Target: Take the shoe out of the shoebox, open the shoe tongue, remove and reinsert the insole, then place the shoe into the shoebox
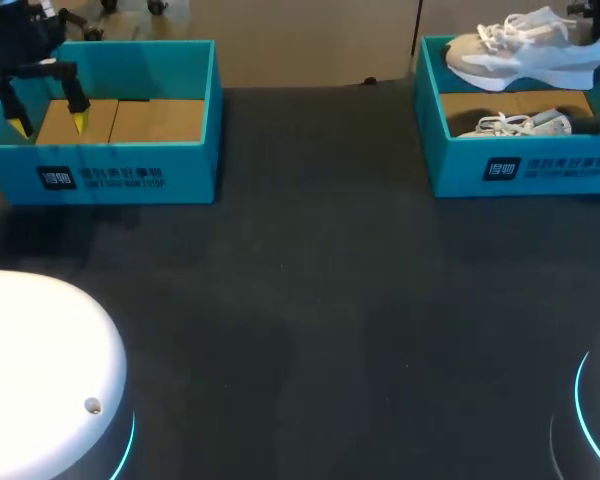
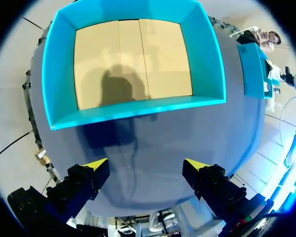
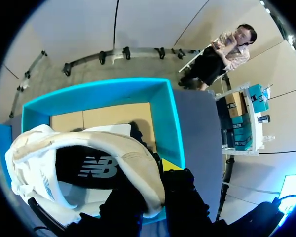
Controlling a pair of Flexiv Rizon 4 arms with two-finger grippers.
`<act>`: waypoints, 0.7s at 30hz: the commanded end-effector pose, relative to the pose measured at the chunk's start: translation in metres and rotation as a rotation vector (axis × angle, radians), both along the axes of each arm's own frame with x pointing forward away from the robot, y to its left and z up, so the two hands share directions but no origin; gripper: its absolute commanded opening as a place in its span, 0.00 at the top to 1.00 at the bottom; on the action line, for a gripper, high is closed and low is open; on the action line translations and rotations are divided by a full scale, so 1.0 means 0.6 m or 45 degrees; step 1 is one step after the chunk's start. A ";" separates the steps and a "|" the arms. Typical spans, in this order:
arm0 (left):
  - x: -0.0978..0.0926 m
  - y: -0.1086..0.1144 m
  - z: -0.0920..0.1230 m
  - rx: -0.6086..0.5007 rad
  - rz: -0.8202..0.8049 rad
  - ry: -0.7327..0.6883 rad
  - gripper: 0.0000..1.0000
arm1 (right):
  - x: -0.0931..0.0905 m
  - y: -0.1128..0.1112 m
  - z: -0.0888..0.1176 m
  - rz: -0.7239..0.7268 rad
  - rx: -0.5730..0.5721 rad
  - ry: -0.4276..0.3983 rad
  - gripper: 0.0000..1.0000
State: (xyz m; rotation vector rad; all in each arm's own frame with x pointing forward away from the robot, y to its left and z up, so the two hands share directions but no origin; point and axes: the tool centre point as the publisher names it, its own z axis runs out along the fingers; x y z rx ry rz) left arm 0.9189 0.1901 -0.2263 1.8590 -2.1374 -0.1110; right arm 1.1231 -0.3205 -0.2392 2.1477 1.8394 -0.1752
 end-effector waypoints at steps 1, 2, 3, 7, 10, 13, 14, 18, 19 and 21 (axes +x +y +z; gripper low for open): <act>0.000 0.000 0.001 0.002 -0.001 0.001 0.00 | -0.002 0.000 0.003 0.000 0.002 -0.003 1.00; 0.000 0.000 0.001 0.002 -0.001 0.001 0.00 | 0.002 0.004 -0.002 0.002 -0.010 -0.003 1.00; 0.000 0.000 0.001 0.002 -0.001 0.001 0.00 | 0.004 0.006 -0.005 -0.007 -0.008 -0.009 1.00; 0.000 0.000 0.001 0.002 -0.001 0.001 0.00 | 0.000 0.000 -0.016 -0.020 0.017 0.006 1.00; 0.000 0.000 0.001 0.002 -0.001 0.001 0.00 | -0.006 -0.004 -0.018 -0.031 0.010 0.008 1.00; 0.000 0.000 0.001 0.002 -0.001 0.001 0.00 | -0.015 -0.005 -0.021 -0.048 0.008 0.008 1.00; 0.000 0.000 0.001 0.002 -0.001 0.001 0.00 | -0.018 -0.007 -0.023 -0.052 0.015 0.007 1.00; 0.000 0.000 0.001 0.002 -0.001 0.001 0.00 | -0.019 -0.016 -0.028 -0.078 0.009 0.019 1.00; 0.000 0.000 0.001 0.002 -0.001 0.001 0.00 | -0.017 -0.019 -0.029 -0.081 0.006 0.021 1.00; 0.000 0.000 0.001 0.002 -0.001 0.001 0.00 | -0.016 -0.024 -0.031 -0.082 0.007 0.023 1.00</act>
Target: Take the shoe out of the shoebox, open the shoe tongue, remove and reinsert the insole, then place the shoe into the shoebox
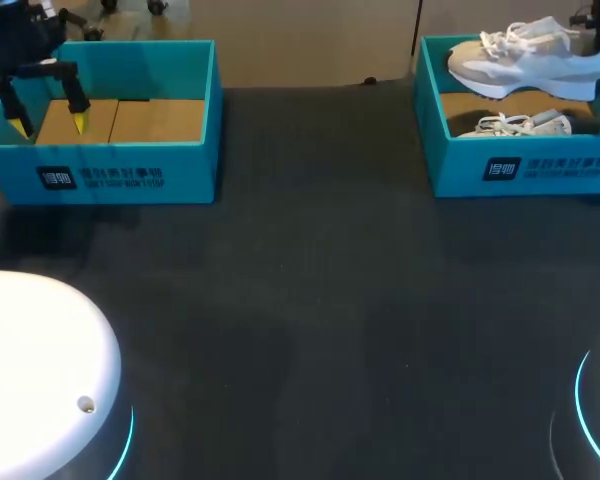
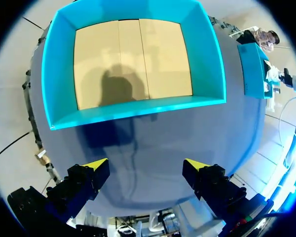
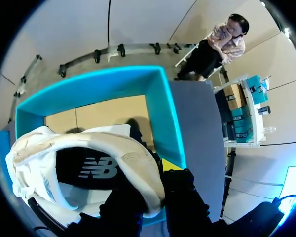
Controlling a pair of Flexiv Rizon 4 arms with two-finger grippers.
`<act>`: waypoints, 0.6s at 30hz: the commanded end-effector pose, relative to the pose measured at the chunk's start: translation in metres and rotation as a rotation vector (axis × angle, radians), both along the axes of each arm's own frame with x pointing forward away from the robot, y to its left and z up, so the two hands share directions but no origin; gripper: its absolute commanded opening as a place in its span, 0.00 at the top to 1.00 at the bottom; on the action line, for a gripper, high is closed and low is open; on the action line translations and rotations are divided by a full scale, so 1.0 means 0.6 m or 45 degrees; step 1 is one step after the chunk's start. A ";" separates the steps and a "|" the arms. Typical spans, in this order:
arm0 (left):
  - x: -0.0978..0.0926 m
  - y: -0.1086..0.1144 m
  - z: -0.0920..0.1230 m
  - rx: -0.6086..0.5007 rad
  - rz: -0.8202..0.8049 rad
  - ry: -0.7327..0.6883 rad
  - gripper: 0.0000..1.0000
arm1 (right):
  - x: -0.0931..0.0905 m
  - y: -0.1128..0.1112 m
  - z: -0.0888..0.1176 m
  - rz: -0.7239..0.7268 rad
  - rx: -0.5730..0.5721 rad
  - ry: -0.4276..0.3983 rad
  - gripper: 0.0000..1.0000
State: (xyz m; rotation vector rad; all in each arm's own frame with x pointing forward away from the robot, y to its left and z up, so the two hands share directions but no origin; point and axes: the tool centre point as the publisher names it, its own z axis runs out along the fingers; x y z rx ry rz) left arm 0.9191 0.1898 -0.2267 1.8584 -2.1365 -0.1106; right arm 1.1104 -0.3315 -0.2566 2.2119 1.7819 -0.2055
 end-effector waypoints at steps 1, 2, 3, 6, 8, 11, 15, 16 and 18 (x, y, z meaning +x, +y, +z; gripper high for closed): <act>0.000 0.001 0.002 0.003 -0.001 0.000 0.00 | 0.005 -0.007 -0.004 -0.002 0.005 0.004 1.00; 0.000 0.001 0.002 0.003 -0.001 0.000 0.00 | 0.006 -0.009 -0.006 -0.003 0.004 0.005 1.00; 0.000 0.001 0.002 0.003 -0.001 0.000 0.00 | 0.006 -0.010 -0.007 -0.004 0.004 0.006 1.00; 0.000 0.001 0.002 0.003 -0.001 0.000 0.00 | 0.011 -0.012 -0.011 -0.005 0.000 0.012 1.00; 0.000 0.001 0.002 0.003 -0.001 0.000 0.00 | 0.013 -0.011 -0.012 -0.008 -0.005 0.013 1.00; 0.000 0.001 0.002 0.003 -0.001 0.000 0.00 | 0.012 -0.008 -0.015 0.011 -0.017 0.006 1.00; 0.000 0.001 0.002 0.003 -0.001 0.000 0.00 | 0.015 -0.008 -0.020 0.035 -0.033 0.006 1.00; 0.000 0.001 0.002 0.003 -0.001 0.000 0.00 | 0.014 -0.008 -0.022 0.042 -0.033 0.004 1.00; 0.000 0.001 0.002 0.003 -0.001 0.000 0.00 | 0.013 -0.009 -0.024 0.045 -0.034 0.002 1.00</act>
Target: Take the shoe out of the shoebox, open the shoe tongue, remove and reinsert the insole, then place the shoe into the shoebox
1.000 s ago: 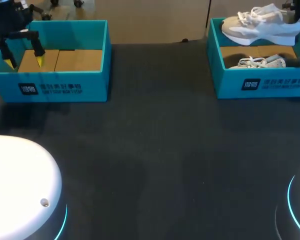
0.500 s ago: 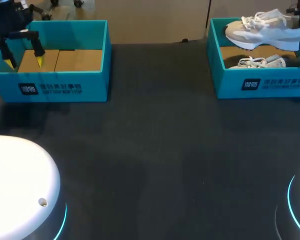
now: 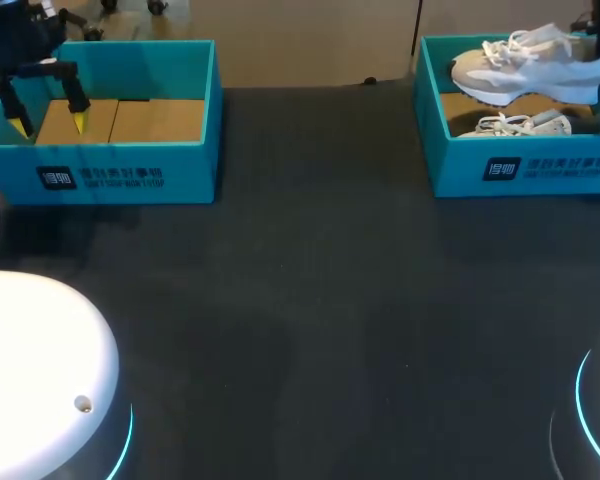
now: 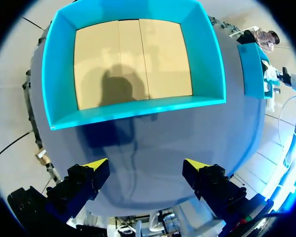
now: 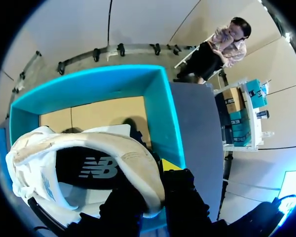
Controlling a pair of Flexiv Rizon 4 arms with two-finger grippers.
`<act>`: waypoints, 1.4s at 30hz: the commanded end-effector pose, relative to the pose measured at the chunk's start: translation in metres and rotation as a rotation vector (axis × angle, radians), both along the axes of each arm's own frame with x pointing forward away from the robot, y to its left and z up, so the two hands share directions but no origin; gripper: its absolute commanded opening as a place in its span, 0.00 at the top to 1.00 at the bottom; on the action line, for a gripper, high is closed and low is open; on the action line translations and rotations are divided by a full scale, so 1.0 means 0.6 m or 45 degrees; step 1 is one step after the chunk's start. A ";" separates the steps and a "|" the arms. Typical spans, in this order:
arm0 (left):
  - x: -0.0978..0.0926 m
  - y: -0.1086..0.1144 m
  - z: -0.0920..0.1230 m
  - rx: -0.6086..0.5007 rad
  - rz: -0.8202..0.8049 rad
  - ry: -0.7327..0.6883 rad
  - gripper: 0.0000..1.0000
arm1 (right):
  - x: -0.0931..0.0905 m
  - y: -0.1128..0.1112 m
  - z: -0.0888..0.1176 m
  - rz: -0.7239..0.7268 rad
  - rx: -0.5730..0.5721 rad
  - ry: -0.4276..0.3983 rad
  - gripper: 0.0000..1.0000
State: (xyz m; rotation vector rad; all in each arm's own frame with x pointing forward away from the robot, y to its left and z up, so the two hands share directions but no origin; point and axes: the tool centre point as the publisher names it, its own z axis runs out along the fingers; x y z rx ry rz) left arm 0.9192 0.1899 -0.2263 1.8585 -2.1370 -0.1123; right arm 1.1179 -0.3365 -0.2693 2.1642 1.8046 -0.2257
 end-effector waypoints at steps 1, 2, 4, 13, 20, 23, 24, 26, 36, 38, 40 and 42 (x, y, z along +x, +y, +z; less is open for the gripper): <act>-0.001 0.001 0.001 0.002 0.000 -0.001 0.00 | 0.000 -0.002 -0.004 0.007 0.000 -0.004 1.00; -0.001 0.001 0.001 0.002 0.000 -0.001 0.00 | 0.001 -0.003 -0.005 0.008 0.001 -0.004 1.00; -0.001 0.001 0.001 0.002 0.000 -0.001 0.00 | 0.002 -0.004 -0.005 0.013 0.000 -0.007 1.00; -0.001 0.001 0.001 0.002 0.000 -0.001 0.00 | -0.002 -0.004 -0.010 0.051 -0.026 -0.019 1.00; -0.001 0.001 0.001 0.002 0.000 -0.001 0.00 | -0.002 -0.004 -0.010 0.051 -0.026 -0.019 1.00; -0.001 0.001 0.001 0.002 0.000 -0.001 0.00 | 0.000 -0.008 -0.014 0.068 -0.034 -0.017 1.00; -0.001 0.001 0.001 0.002 0.000 -0.001 0.00 | 0.001 -0.009 -0.011 0.068 -0.033 -0.018 1.00; -0.001 0.001 0.001 0.002 0.000 -0.001 0.00 | 0.003 -0.009 -0.005 0.068 -0.038 -0.024 1.00; -0.001 0.001 0.001 0.002 0.000 -0.001 0.00 | 0.032 -0.013 0.005 0.074 -0.056 -0.029 1.00; -0.001 0.001 0.001 0.002 0.000 -0.001 0.00 | 0.039 -0.012 0.005 0.072 -0.066 -0.030 1.00; -0.001 0.001 0.001 0.002 0.000 -0.001 0.00 | 0.045 -0.010 0.004 0.074 -0.061 -0.031 1.00; -0.001 0.001 0.001 0.002 0.000 -0.001 0.00 | 0.050 -0.006 0.002 0.081 -0.059 -0.030 1.00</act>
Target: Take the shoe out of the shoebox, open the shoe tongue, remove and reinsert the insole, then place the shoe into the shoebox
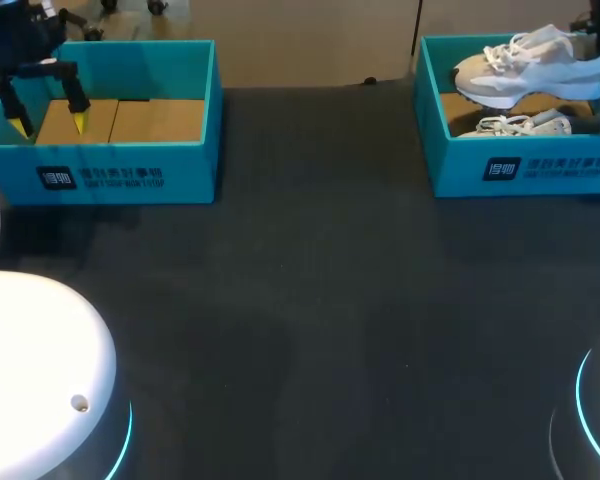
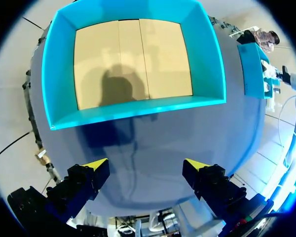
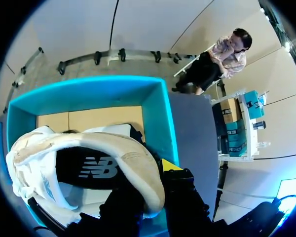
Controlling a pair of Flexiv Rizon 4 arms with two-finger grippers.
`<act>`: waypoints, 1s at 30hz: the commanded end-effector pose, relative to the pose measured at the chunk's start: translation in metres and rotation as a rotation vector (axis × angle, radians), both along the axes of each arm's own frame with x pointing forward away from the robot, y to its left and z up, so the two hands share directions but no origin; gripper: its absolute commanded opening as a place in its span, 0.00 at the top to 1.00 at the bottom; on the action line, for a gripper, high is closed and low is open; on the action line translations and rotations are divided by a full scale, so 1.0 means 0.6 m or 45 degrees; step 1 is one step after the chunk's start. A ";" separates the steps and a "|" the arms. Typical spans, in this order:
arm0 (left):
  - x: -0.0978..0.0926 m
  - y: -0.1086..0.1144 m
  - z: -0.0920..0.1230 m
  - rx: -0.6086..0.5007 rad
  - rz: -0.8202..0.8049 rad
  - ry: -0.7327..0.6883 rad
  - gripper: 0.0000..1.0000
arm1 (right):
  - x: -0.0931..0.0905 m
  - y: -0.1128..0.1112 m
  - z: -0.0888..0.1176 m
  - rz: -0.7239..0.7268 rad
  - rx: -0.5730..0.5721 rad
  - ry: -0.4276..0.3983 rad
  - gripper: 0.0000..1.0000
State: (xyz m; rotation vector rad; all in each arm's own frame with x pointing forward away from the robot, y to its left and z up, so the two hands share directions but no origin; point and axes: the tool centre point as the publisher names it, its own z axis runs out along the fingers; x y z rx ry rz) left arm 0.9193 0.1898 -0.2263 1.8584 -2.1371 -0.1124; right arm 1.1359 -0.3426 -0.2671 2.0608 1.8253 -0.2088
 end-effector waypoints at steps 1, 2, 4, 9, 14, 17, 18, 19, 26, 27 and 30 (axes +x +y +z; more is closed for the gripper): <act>-0.001 0.001 0.001 0.002 0.000 -0.001 0.00 | 0.022 0.005 -0.002 0.000 0.001 0.019 1.00; -0.001 0.001 0.001 0.002 0.000 -0.001 0.00 | 0.024 0.007 -0.003 0.003 -0.001 0.019 1.00; -0.001 0.001 0.001 0.002 0.000 -0.001 0.00 | 0.027 0.008 -0.004 0.007 -0.003 0.018 1.00; -0.001 0.001 0.001 0.002 0.000 -0.001 0.00 | 0.035 0.004 -0.003 -0.020 -0.011 0.018 1.00; -0.001 0.001 0.001 0.002 0.000 -0.001 0.00 | 0.040 -0.001 -0.007 -0.045 -0.006 0.013 1.00; -0.001 0.001 0.001 0.002 0.000 -0.001 0.00 | 0.045 -0.001 -0.013 -0.063 -0.008 0.011 1.00; -0.001 0.001 0.001 0.002 0.000 -0.001 0.00 | 0.046 -0.001 -0.014 -0.064 -0.008 0.010 1.00; -0.001 0.001 0.001 0.002 0.000 -0.001 0.00 | 0.048 -0.001 -0.016 -0.068 -0.007 0.007 1.00; -0.001 0.001 0.001 0.002 0.000 -0.001 0.00 | 0.053 -0.002 -0.027 -0.109 -0.017 -0.013 1.00; -0.001 0.001 0.001 0.002 0.000 -0.001 0.00 | 0.053 -0.003 -0.029 -0.116 -0.016 -0.015 1.00; -0.001 0.001 0.001 0.002 0.000 -0.001 0.00 | 0.050 -0.004 -0.033 -0.129 -0.015 -0.016 1.00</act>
